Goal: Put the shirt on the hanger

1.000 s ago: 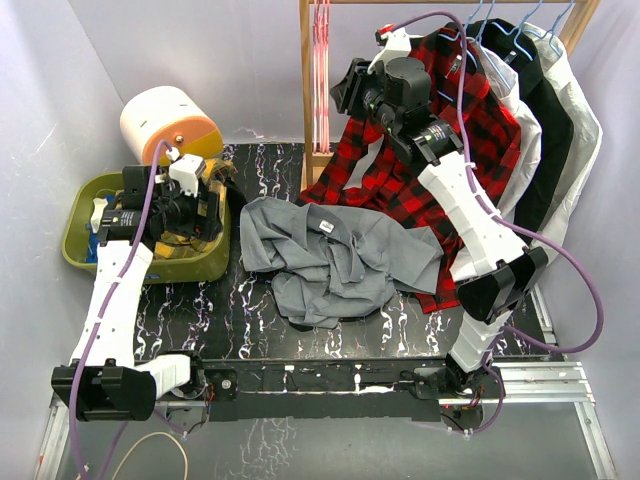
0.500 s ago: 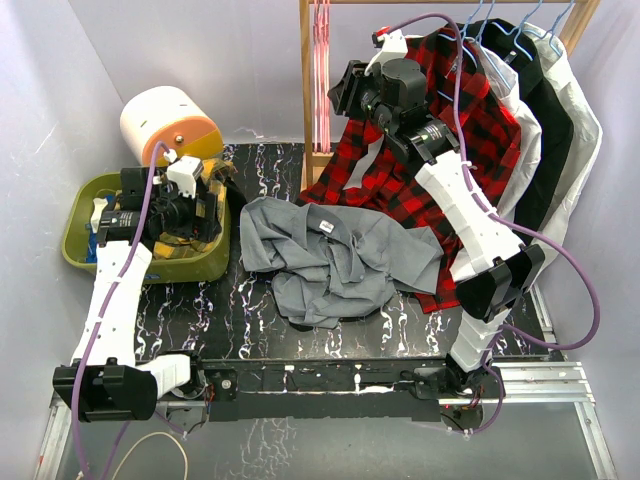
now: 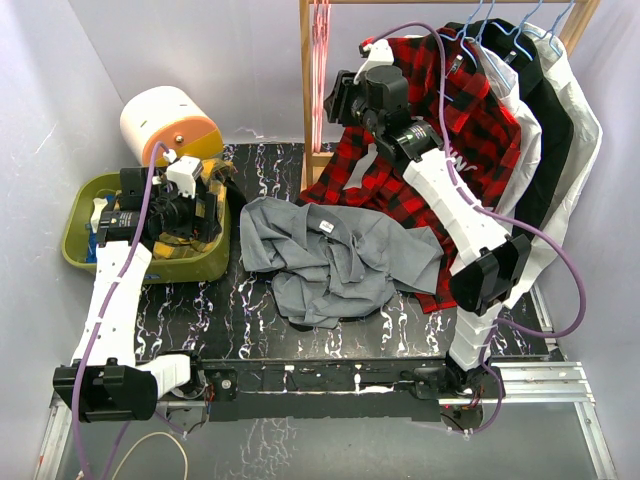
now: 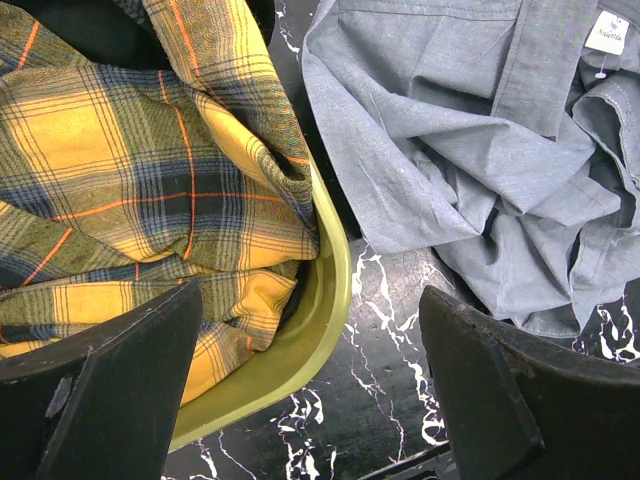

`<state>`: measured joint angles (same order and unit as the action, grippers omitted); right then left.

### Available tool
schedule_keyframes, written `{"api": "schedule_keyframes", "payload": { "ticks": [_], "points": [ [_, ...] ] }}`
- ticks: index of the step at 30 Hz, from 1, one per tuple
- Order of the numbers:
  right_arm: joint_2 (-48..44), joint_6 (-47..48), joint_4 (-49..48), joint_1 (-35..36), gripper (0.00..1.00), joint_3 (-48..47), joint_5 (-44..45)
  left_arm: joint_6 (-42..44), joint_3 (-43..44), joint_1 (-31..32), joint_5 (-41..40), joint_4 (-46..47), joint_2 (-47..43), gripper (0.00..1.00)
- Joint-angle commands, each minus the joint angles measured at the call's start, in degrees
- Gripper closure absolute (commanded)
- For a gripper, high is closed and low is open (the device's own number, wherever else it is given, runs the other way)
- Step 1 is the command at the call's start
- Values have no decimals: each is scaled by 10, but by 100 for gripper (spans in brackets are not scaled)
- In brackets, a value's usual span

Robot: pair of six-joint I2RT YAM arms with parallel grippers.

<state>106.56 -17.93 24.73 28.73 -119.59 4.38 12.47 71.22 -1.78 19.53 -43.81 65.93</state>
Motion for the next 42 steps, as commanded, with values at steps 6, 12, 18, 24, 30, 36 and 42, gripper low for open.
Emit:
{"api": "schedule_keyframes", "payload": {
  "ticks": [6, 12, 18, 24, 30, 36, 42],
  "points": [
    [-26, -1, -36, 5, 45, -16, 1, 5, 0, -5, 15, -7, -20, 12],
    [-31, -12, -44, 7, 40, -8, -11, 5, 0, -5, 15, -6, -18, 12],
    [-10, -9, -39, 23, 39, -28, 1, 6, -4, -5, 14, -5, -20, 12],
    [34, 12, -2, 45, 52, -89, 82, 6, -3, -4, 13, -6, -20, 12],
    [37, 40, 8, 55, 57, -98, 179, 7, -3, -4, 14, -9, -18, 12],
    [38, 63, 16, 55, 61, -100, 220, 5, -4, -4, 20, -11, -13, 12],
    [42, 78, 15, 55, 47, -99, 235, 12, 2, -4, 44, -24, -7, 12]
  ]
}}
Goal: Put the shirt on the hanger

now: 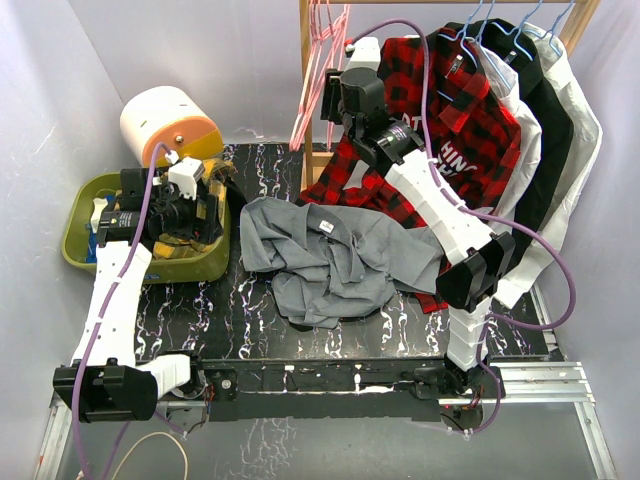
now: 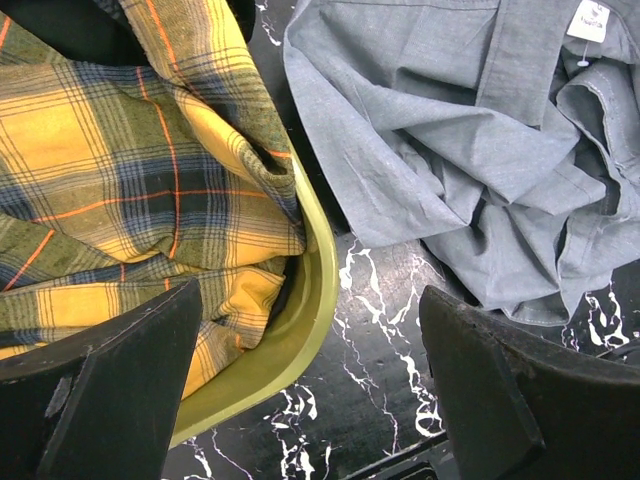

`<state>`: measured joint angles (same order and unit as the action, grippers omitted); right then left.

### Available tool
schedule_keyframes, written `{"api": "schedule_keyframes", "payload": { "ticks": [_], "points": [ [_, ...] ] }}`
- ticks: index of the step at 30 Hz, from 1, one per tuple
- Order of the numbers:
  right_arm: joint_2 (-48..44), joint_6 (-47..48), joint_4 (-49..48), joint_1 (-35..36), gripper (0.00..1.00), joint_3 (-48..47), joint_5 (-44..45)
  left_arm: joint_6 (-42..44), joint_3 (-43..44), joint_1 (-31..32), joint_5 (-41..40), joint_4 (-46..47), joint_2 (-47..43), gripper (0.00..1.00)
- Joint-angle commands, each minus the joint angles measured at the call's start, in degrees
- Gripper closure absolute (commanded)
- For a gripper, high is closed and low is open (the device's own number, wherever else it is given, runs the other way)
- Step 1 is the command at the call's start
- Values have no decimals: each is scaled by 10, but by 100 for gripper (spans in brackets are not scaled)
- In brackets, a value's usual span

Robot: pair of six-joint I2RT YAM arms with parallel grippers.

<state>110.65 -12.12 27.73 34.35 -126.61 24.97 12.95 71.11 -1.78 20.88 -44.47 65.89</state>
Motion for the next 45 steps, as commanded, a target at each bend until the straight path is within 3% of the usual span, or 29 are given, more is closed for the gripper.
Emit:
{"api": "schedule_keyframes", "payload": {
  "ticks": [1, 7, 10, 14, 17, 23, 30, 36, 45],
  "points": [
    [3, 23, -15, -1, 45, -32, 30, 7, 2, -5, 29, -17, -7, 12],
    [21, 45, -14, -1, 42, -43, 57, 7, -6, -5, 22, -12, -11, 12],
    [26, 50, -15, -1, 49, -43, 70, 7, -14, -4, 21, -9, -13, 12],
    [22, 53, -27, -1, 51, -34, 64, 7, -20, -4, 22, -7, -15, 12],
    [20, 54, -35, -1, 60, -33, 57, 8, -22, -5, 22, -6, -15, 12],
    [3, 72, -54, -1, 91, -24, 48, 10, -22, -4, 30, -13, -16, 12],
    [-55, 128, -86, -1, 92, 10, 3, 128, 75, -4, 230, -189, 11, 13],
    [-136, 76, -83, -11, 92, 76, -76, 141, 121, -1, 230, -222, 19, 13],
    [-260, -48, -82, -30, 92, 222, -232, 162, 92, 18, 277, -244, 9, 12]
  ]
}}
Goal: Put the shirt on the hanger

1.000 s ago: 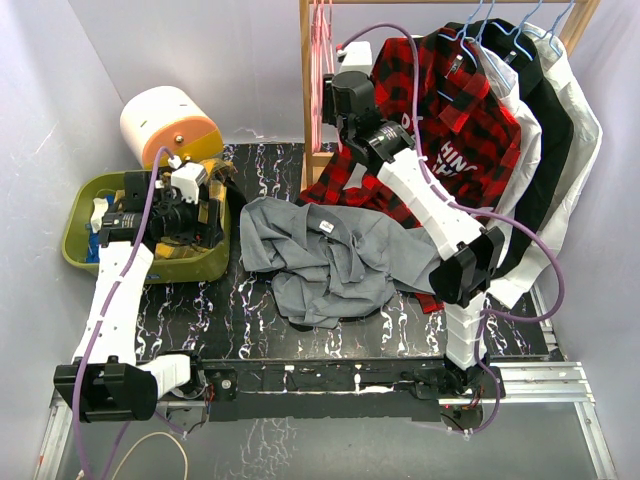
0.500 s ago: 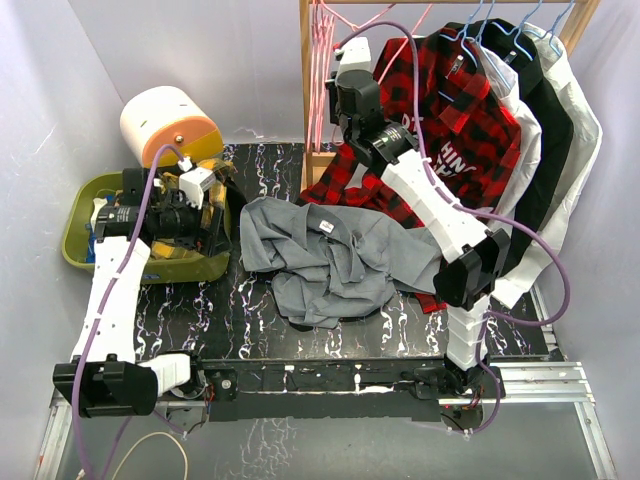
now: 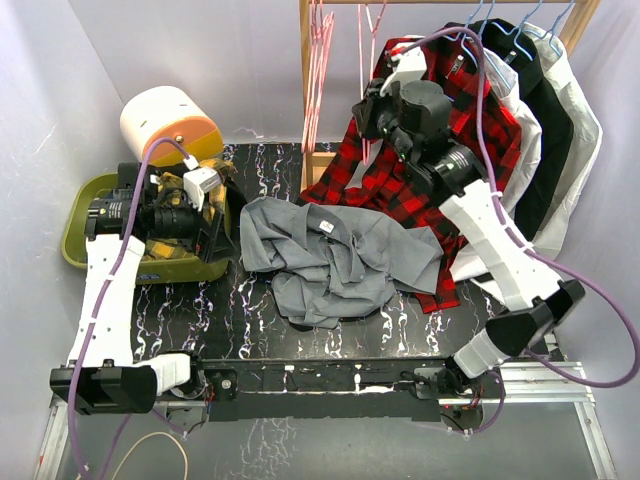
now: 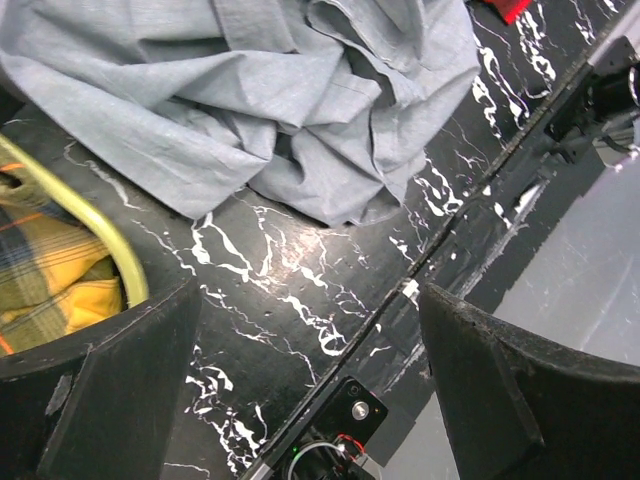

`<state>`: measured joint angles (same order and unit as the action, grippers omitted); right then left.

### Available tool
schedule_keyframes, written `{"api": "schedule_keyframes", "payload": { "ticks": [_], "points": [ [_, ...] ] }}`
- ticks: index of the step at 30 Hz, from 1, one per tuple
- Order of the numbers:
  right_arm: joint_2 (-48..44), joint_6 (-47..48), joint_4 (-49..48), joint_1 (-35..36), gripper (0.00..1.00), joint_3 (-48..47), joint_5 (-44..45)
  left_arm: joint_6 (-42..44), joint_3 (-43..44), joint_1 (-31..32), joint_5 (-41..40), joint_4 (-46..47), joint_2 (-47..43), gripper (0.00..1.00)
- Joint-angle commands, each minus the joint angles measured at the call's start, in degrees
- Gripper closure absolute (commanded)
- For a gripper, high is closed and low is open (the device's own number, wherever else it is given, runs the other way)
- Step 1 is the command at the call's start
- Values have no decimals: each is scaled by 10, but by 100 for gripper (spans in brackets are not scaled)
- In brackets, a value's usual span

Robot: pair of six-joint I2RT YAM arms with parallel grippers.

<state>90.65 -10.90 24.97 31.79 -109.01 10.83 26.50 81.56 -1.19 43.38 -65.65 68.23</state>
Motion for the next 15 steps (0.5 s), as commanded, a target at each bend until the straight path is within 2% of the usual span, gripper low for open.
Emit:
{"api": "schedule_keyframes", "payload": {
  "ticks": [1, 4, 6, 9, 12, 15],
  "points": [
    [-75, -70, -55, -6, 92, 64, -103, 30, -16, 15, 53, -32, -19, 12],
    [-126, -93, -55, -6, 92, 121, -127, 45, -15, 30, 50, -40, -23, 12],
    [-164, -102, -51, -6, 92, 167, -127, 29, -9, 59, 20, -28, -13, 12],
    [-214, -105, -27, -6, 92, 208, -116, -46, 4, 116, -63, 23, 14, 7],
    [-266, -119, 8, -6, 92, 245, -106, -179, 3, 144, -139, 115, 35, 5],
    [-332, -152, 43, -6, 92, 294, -105, -270, -20, 186, -211, 203, 50, 3]
  ]
}}
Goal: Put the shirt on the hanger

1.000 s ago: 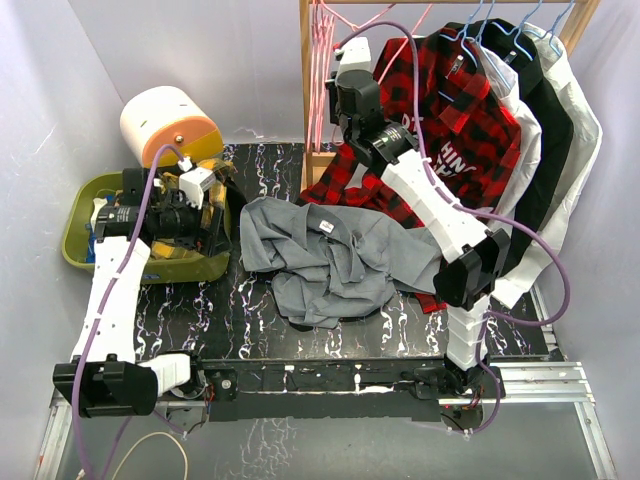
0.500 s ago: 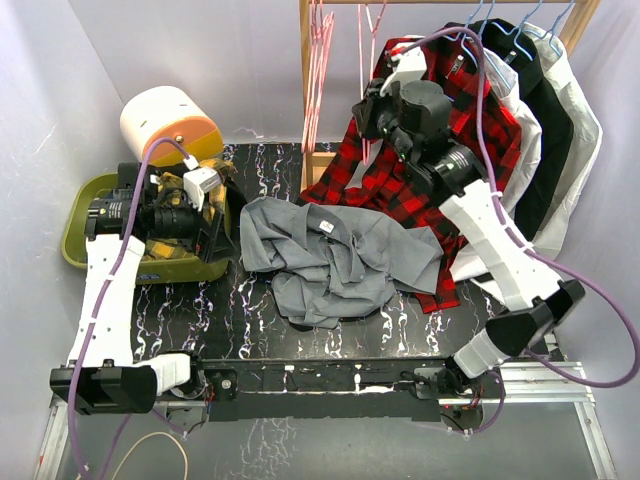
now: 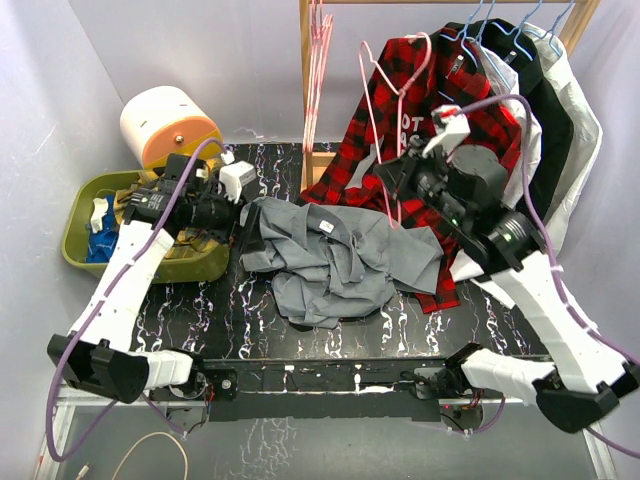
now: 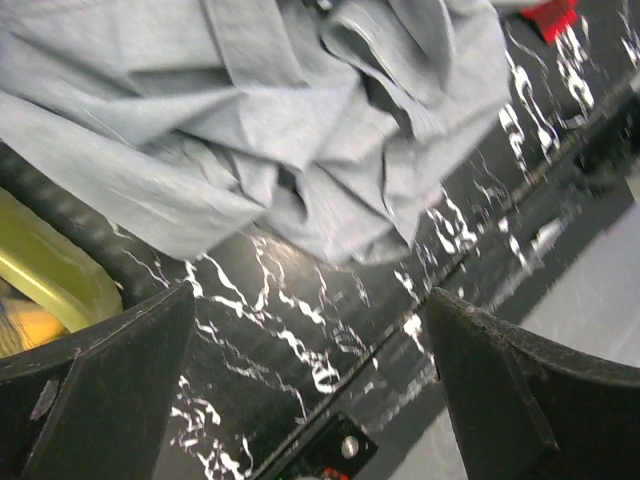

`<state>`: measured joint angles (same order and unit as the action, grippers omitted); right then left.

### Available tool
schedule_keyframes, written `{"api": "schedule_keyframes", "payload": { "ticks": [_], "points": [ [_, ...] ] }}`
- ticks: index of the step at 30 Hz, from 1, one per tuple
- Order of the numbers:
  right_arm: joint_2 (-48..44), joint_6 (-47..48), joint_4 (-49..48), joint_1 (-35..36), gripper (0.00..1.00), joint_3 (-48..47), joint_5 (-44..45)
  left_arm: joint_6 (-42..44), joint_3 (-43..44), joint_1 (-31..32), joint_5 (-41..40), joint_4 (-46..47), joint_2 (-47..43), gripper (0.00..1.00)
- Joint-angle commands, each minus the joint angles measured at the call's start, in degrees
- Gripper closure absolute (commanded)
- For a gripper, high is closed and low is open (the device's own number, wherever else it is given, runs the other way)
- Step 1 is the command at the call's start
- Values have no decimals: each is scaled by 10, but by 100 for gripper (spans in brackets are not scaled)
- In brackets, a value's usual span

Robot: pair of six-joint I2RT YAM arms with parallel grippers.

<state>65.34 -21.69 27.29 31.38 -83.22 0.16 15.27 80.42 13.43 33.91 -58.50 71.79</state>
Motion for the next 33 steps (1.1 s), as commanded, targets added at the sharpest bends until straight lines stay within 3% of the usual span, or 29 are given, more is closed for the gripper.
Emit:
{"api": "schedule_keyframes", "payload": {
  "ticks": [1, 5, 7, 10, 13, 16, 22, 28, 30, 33],
  "points": [
    [-105, -57, 29, -2, 92, 55, 2, -170, -17, 66, -159, 152, 25, 3],
    [-207, -108, 79, -2, 92, 123, 30, -207, -33, 203, -388, 193, 93, 6],
    [-240, -126, 112, -2, 92, 143, 48, -224, -39, 246, -449, 221, 117, 9],
    [-277, -159, 162, -2, 92, 168, 54, -258, -42, 262, -492, 260, 153, 24],
    [-321, -181, 196, -2, 92, 197, 26, -268, -62, 265, -508, 311, 172, 36],
    [-365, -194, 225, -2, 92, 207, -5, -272, -62, 267, -527, 324, 198, 38],
    [-401, -204, 289, -4, 92, 221, -104, -276, -66, 267, -515, 354, 230, 35],
    [-444, -220, 323, -9, 92, 241, -104, -292, -32, 268, -439, 324, 252, 25],
    [-447, -222, 326, -10, 92, 252, -109, -300, -32, 268, -446, 325, 259, 25],
    [-455, -222, 310, -17, 92, 262, -126, -305, -36, 268, -465, 340, 273, 33]
  ]
}}
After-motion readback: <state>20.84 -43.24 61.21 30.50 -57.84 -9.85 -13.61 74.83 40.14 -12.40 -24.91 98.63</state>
